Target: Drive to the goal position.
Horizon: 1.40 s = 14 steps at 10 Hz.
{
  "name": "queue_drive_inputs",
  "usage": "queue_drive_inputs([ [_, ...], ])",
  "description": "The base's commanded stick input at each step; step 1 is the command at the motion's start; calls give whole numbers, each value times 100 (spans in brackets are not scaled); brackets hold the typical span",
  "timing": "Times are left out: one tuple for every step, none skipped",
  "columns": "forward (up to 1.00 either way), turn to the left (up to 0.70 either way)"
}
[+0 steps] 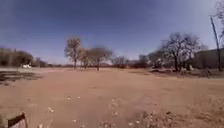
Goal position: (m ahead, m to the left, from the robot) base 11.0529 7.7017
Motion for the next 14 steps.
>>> queue_drive_inputs([
  [100,0],
  [100,0],
  [100,0],
  [100,7],
  [100,19],
  [100,27],
  [100,27],
  [100,26],
  [100,14],
  [100,2],
  [100,0],
  [100,0],
  [100,0],
  [100,0],
])
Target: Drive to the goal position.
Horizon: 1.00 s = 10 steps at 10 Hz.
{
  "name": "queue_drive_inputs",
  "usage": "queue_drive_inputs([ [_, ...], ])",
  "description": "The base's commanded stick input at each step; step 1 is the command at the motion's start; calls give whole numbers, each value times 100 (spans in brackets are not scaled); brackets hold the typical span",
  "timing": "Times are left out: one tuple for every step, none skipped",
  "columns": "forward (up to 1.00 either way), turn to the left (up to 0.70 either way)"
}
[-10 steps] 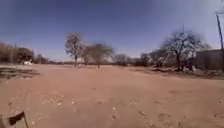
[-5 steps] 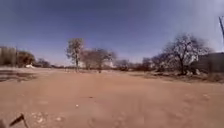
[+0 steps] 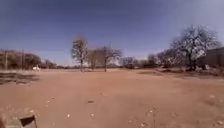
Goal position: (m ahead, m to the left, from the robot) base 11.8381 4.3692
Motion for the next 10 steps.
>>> queue_drive_inputs([
  [100,0],
  [100,0],
  [100,0],
  [100,0],
  [100,0],
  [100,0],
  [100,0],
  [100,0],
  [100,0],
  [100,0],
])
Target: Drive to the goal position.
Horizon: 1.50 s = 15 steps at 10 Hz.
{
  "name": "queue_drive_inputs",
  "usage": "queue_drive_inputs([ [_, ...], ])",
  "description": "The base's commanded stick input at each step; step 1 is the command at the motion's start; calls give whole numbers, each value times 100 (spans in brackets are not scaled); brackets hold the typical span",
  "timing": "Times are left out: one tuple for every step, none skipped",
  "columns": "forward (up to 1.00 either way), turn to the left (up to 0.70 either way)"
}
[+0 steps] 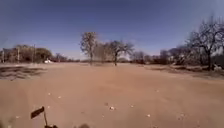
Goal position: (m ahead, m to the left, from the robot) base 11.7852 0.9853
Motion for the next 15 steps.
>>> queue_drive_inputs([
  [100,0],
  [100,0],
  [100,0],
  [100,0],
  [100,0],
  [100,0],
  [100,0],
  [100,0],
  [100,0],
  [100,0],
  [100,0],
  [100,0],
  [100,0],
  [100,0],
  [100,0],
])
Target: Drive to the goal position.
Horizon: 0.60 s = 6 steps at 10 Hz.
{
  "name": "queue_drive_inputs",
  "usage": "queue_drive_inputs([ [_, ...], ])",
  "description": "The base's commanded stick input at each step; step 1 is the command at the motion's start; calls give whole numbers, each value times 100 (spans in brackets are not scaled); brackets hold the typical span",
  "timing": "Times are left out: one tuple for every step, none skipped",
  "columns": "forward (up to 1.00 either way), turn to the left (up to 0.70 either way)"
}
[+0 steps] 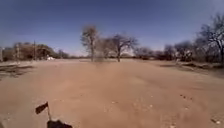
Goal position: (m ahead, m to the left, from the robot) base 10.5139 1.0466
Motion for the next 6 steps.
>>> queue_drive_inputs([
  [100,0],
  [100,0],
  [100,0],
  [100,0],
  [100,0],
  [100,0],
])
